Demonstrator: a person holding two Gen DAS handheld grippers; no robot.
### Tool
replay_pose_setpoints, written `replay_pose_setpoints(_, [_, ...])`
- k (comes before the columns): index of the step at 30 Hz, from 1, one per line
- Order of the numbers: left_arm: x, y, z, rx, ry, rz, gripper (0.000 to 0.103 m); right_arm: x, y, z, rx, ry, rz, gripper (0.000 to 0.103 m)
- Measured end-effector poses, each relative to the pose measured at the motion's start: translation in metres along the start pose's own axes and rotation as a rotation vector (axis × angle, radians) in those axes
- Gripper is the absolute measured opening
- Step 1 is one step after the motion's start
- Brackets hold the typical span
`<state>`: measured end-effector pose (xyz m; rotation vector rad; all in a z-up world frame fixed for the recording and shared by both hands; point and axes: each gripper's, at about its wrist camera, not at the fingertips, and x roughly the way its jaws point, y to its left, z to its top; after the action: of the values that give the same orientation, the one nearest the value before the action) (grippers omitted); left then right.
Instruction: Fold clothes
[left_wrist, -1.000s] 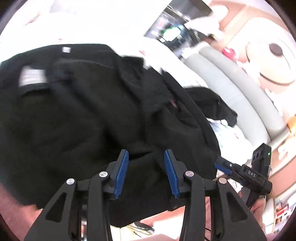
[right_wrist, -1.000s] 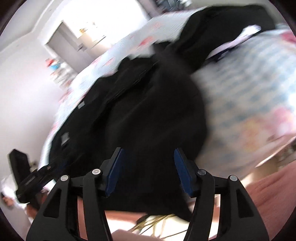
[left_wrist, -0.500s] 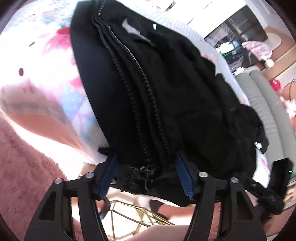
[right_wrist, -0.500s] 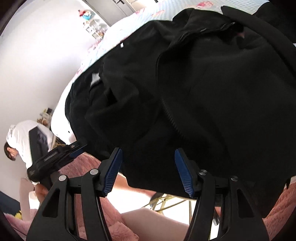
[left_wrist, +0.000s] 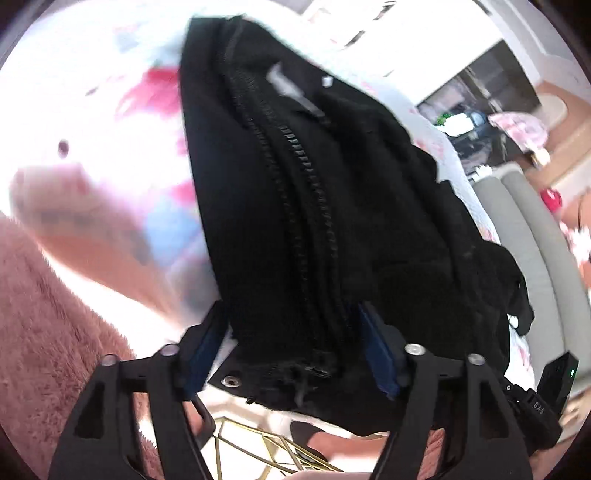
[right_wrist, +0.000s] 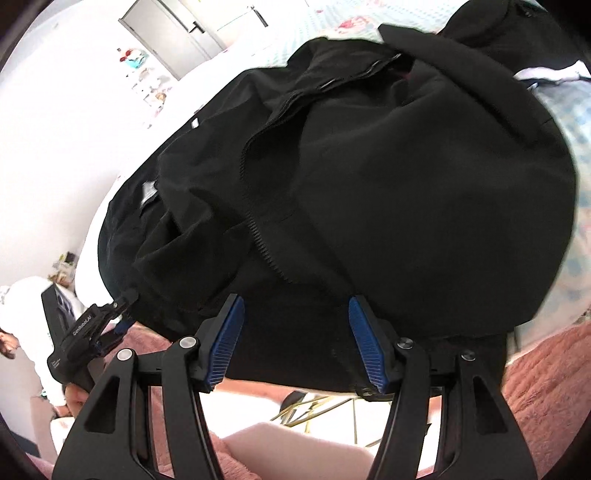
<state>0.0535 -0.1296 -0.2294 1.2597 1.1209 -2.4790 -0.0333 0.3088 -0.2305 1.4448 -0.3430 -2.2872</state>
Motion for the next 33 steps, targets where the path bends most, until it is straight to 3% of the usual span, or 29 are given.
replay_pose_setpoints(3, [0.007, 0.003, 0.000, 0.000, 0.019, 0.029, 0.085, -0.008, -0.011, 0.002, 0.040, -0.041, -0.036, 0.061])
replay_pose_setpoints(4, [0.009, 0.002, 0.001, 0.011, 0.023, 0.033, 0.081, -0.015, -0.014, 0.003, 0.044, -0.055, -0.020, 0.061])
replay_pose_setpoints(5, [0.008, -0.002, 0.002, 0.033, 0.021, 0.020, 0.065, -0.022, -0.018, 0.003, 0.047, -0.070, -0.006, 0.061])
replay_pose_setpoints(8, [-0.008, -0.020, 0.001, 0.123, -0.019, 0.015, 0.041, -0.033, -0.017, 0.004, 0.022, -0.104, -0.022, 0.068])
replay_pose_setpoints(10, [-0.026, -0.023, 0.001, 0.118, -0.041, -0.007, 0.029, -0.035, -0.019, 0.004, 0.014, -0.108, -0.046, 0.068])
replay_pose_setpoints(11, [-0.037, -0.024, 0.002, 0.107, -0.051, -0.029, 0.014, -0.034, -0.020, 0.005, 0.028, -0.097, -0.048, 0.068])
replay_pose_setpoints(12, [-0.048, -0.025, 0.003, 0.099, -0.058, -0.066, 0.012, -0.032, -0.023, 0.004, 0.045, -0.085, -0.041, 0.068])
replay_pose_setpoints(15, [-0.077, -0.035, 0.011, 0.153, -0.050, -0.082, 0.019, -0.040, -0.028, 0.002, 0.066, -0.067, -0.028, 0.068])
replay_pose_setpoints(17, [-0.088, -0.044, 0.013, 0.214, -0.045, -0.054, 0.042, -0.048, -0.023, 0.003, 0.052, -0.072, -0.016, 0.068])
replay_pose_setpoints(18, [-0.091, -0.048, 0.013, 0.233, -0.049, -0.047, 0.046, -0.048, -0.019, 0.004, 0.050, -0.076, -0.011, 0.068])
replay_pose_setpoints(22, [-0.094, -0.065, 0.018, 0.278, -0.056, -0.059, 0.050, -0.061, -0.009, 0.012, 0.044, -0.104, 0.021, 0.069])
replay_pose_setpoints(25, [-0.075, -0.084, 0.037, 0.330, -0.047, -0.077, 0.057, -0.067, -0.006, 0.022, 0.015, -0.113, 0.025, 0.070])
replay_pose_setpoints(29, [-0.024, -0.118, 0.080, 0.420, 0.006, -0.040, 0.058, -0.056, -0.002, 0.055, -0.021, -0.077, 0.032, 0.070])
replay_pose_setpoints(31, [0.014, -0.145, 0.135, 0.478, 0.019, 0.017, 0.063, -0.053, -0.002, 0.091, -0.057, -0.087, 0.068, 0.072])
replay_pose_setpoints(33, [0.028, -0.155, 0.169, 0.502, 0.007, 0.083, 0.069, -0.046, -0.003, 0.132, -0.086, -0.110, 0.071, 0.079])
